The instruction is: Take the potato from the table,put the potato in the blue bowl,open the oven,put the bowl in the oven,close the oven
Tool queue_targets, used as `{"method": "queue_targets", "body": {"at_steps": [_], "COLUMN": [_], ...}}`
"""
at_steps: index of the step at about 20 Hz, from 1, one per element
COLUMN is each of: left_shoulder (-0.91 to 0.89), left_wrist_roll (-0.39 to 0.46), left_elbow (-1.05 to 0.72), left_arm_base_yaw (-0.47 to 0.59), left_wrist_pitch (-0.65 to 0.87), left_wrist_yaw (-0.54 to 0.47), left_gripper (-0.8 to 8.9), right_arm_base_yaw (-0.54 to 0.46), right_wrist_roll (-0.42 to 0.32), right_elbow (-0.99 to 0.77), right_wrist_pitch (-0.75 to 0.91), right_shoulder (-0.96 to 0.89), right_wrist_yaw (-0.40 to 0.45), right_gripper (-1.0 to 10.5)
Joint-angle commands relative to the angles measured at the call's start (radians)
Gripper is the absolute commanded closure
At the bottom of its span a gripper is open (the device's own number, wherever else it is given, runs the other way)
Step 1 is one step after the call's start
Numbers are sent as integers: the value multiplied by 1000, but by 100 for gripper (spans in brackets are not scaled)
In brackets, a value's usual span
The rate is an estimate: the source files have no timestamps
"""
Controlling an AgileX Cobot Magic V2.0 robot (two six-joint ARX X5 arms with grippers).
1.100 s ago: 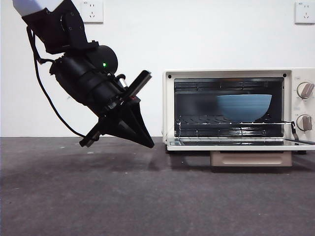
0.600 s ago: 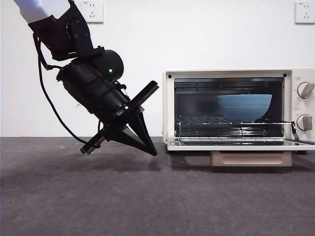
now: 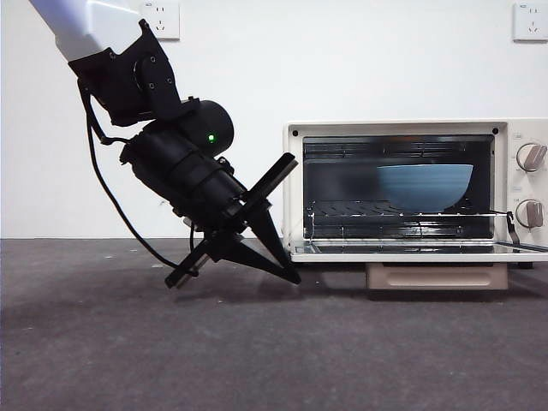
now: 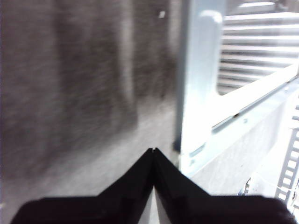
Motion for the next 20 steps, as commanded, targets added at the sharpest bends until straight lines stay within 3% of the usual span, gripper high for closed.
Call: {"method": "queue_targets", "body": {"at_steps": [1,11,20], "left_shoulder": [3,2,-58], "left_wrist_roll": [-22,-41,-115], "left_elbow": [-5,-4,12], "left_arm_base_yaw": [-4,-1,35], "left_wrist_pitch": [19,109,222], "left_wrist_yaw": [21,117,115], "left_gripper": [820,820,819], "right_arm_base_yaw": [0,0,0], "right_wrist_roll": [8,16,22], "right_elbow": [-5,-5,-5], "right_wrist_pitch": [7,7,10], "right_shoulder": [-3,-3,-2], "right_wrist_yaw": [-3,-3,-3], "right_gripper": [955,954,955]}}
